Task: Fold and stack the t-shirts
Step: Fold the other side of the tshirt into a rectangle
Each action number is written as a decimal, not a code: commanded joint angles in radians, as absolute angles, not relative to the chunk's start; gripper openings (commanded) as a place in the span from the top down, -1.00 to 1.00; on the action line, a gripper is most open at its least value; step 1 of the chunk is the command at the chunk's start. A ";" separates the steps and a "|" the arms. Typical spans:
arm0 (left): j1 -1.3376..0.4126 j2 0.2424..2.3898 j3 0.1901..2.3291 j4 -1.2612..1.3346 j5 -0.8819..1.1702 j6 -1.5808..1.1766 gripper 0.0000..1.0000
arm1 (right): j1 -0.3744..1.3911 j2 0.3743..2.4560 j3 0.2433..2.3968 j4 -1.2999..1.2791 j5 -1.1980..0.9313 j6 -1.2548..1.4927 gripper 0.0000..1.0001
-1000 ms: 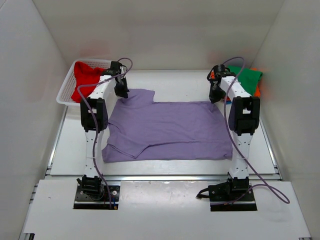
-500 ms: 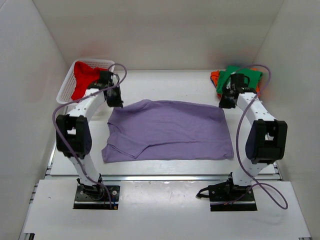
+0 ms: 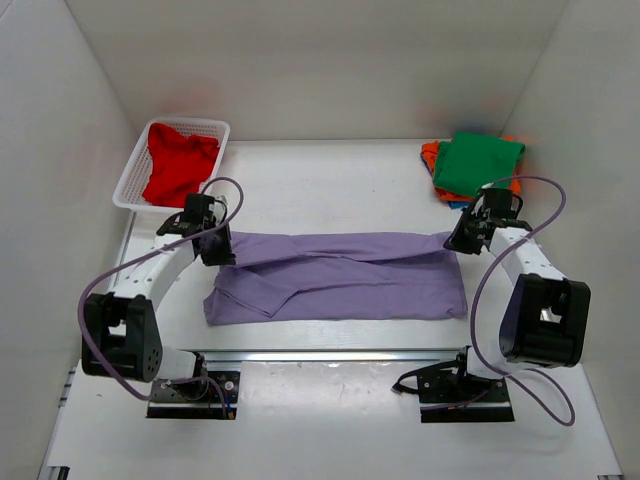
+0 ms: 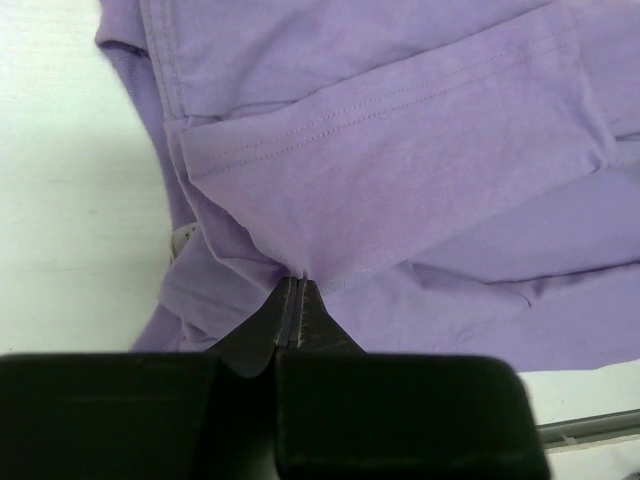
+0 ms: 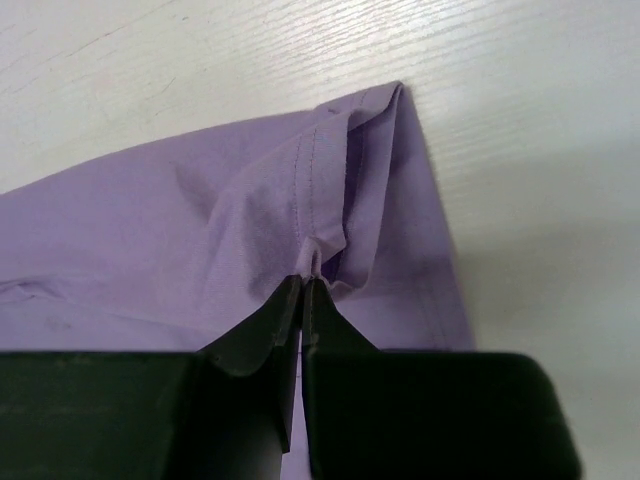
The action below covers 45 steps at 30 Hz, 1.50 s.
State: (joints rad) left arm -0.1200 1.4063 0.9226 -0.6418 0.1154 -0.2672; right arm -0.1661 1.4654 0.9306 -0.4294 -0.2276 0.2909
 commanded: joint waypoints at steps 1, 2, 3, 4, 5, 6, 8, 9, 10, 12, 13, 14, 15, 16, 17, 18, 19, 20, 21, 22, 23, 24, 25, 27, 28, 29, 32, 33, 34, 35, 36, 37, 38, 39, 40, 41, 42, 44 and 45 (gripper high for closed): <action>-0.112 1.332 0.888 -0.615 0.101 -0.245 1.00 | -0.183 1.417 0.902 -0.368 -0.244 0.293 1.00; -0.110 1.318 0.871 -0.617 0.098 -0.247 1.00 | -0.184 1.405 0.890 -0.367 -0.255 0.298 1.00; -0.106 1.315 0.874 -0.618 0.100 -0.248 1.00 | -0.189 1.393 0.876 -0.362 -0.256 0.293 1.00; -0.103 1.302 0.868 -0.618 0.095 -0.247 1.00 | -0.192 1.384 0.859 -0.357 -0.259 0.295 1.00; -0.104 1.295 0.868 -0.621 0.094 -0.242 1.00 | -0.195 1.382 0.861 -0.356 -0.258 0.290 0.99; -0.103 1.287 0.868 -0.621 0.091 -0.242 1.00 | -0.201 1.367 0.848 -0.359 -0.262 0.287 1.00; -0.097 1.289 0.870 -0.620 0.091 -0.244 1.00 | -0.210 1.365 0.851 -0.359 -0.267 0.279 1.00; -0.095 1.286 0.871 -0.624 0.087 -0.241 1.00 | -0.218 1.364 0.850 -0.357 -0.268 0.276 1.00; -0.089 1.290 0.871 -0.626 0.086 -0.235 1.00 | -0.225 1.361 0.847 -0.359 -0.267 0.275 1.00; -0.089 1.289 0.873 -0.621 0.080 -0.239 1.00 | -0.229 1.358 0.841 -0.364 -0.264 0.268 1.00; -0.080 1.290 0.874 -0.624 0.078 -0.236 1.00 | -0.238 1.359 0.842 -0.348 -0.264 0.262 1.00; -0.075 1.293 0.877 -0.618 0.083 -0.236 1.00 | -0.235 1.364 0.841 -0.344 -0.265 0.261 1.00; -0.074 1.298 0.880 -0.615 0.078 -0.235 1.00 | -0.244 1.364 0.842 -0.347 -0.271 0.259 1.00; -0.066 1.304 0.891 -0.623 0.078 -0.230 1.00 | -0.242 1.373 0.847 -0.350 -0.276 0.253 1.00; -0.063 1.307 0.891 -0.624 0.074 -0.230 1.00 | -0.247 1.379 0.851 -0.350 -0.276 0.258 1.00; -0.060 1.308 0.897 -0.632 0.075 -0.223 1.00 | -0.239 1.382 0.856 -0.360 -0.272 0.252 0.99; -0.069 1.305 0.896 -0.637 0.074 -0.225 1.00 | -0.241 1.384 0.850 -0.360 -0.261 0.247 1.00; -0.072 1.304 0.897 -0.635 0.083 -0.224 1.00 | -0.242 1.381 0.838 -0.360 -0.265 0.248 1.00; -0.072 1.296 0.890 -0.632 0.077 -0.230 1.00 | -0.242 1.382 0.841 -0.354 -0.264 0.245 1.00; -0.074 1.284 0.881 -0.637 0.083 -0.232 1.00 | -0.245 1.378 0.828 -0.350 -0.265 0.253 1.00; -0.075 1.284 0.877 -0.638 0.078 -0.235 1.00 | -0.244 1.367 0.821 -0.348 -0.262 0.250 1.00; -0.077 1.269 0.864 -0.632 0.081 -0.235 1.00 | -0.250 1.368 0.815 -0.348 -0.267 0.255 1.00; -0.071 1.264 0.853 -0.637 0.083 -0.233 1.00 | -0.249 1.364 0.813 -0.351 -0.261 0.246 1.00; -0.090 1.243 0.836 -0.650 0.077 -0.232 1.00 | -0.253 1.365 0.807 -0.368 -0.262 0.244 1.00; -0.092 1.227 0.819 -0.655 0.081 -0.233 1.00 | -0.252 1.367 0.807 -0.386 -0.255 0.248 0.99; -0.100 1.212 0.805 -0.658 0.078 -0.238 1.00 | -0.252 1.370 0.808 -0.412 -0.249 0.244 1.00; -0.104 1.161 0.775 -0.666 0.078 -0.235 1.00 | -0.250 1.362 0.810 -0.469 -0.204 0.242 0.99; -0.101 1.141 0.770 -0.672 0.084 -0.241 1.00 | -0.247 1.361 0.822 -0.485 -0.193 0.232 0.75; -0.103 1.128 0.764 -0.683 0.080 -0.239 0.75 | -0.252 1.358 0.824 -0.494 -0.184 0.236 0.61; -0.106 1.100 0.765 -0.686 0.086 -0.247 0.29 | -0.250 1.351 0.830 -0.491 -0.167 0.226 0.43; -0.101 1.068 0.776 -0.692 0.086 -0.253 0.21 | -0.245 1.341 0.844 -0.495 -0.154 0.229 0.31; -0.101 1.054 0.773 -0.695 0.078 -0.259 0.24 | -0.241 1.333 0.860 -0.495 -0.144 0.221 0.22; -0.106 1.034 0.785 -0.701 0.081 -0.264 0.25 | -0.224 1.335 0.871 -0.505 -0.117 0.215 0.11; -0.113 1.014 0.790 -0.701 0.086 -0.273 0.26 | -0.215 1.335 0.899 -0.512 -0.086 0.204 0.07; -0.130 1.008 0.787 -0.704 0.098 -0.287 0.29 | -0.177 1.347 0.935 -0.517 -0.069 0.195 0.07; -0.152 1.002 0.782 -0.701 0.107 -0.304 0.34 | -0.148 1.357 0.972 -0.529 -0.040 0.175 0.05; -0.164 1.011 0.770 -0.686 0.103 -0.327 0.37 | -0.129 1.377 0.989 -0.529 -0.028 0.160 0.05; -0.228 1.026 0.743 -0.645 0.086 -0.360 0.46 | -0.089 1.419 1.028 -0.509 -0.078 0.149 0.15; -0.239 1.052 0.724 -0.615 0.084 -0.385 0.48 | -0.083 1.431 1.026 -0.485 -0.125 0.150 0.44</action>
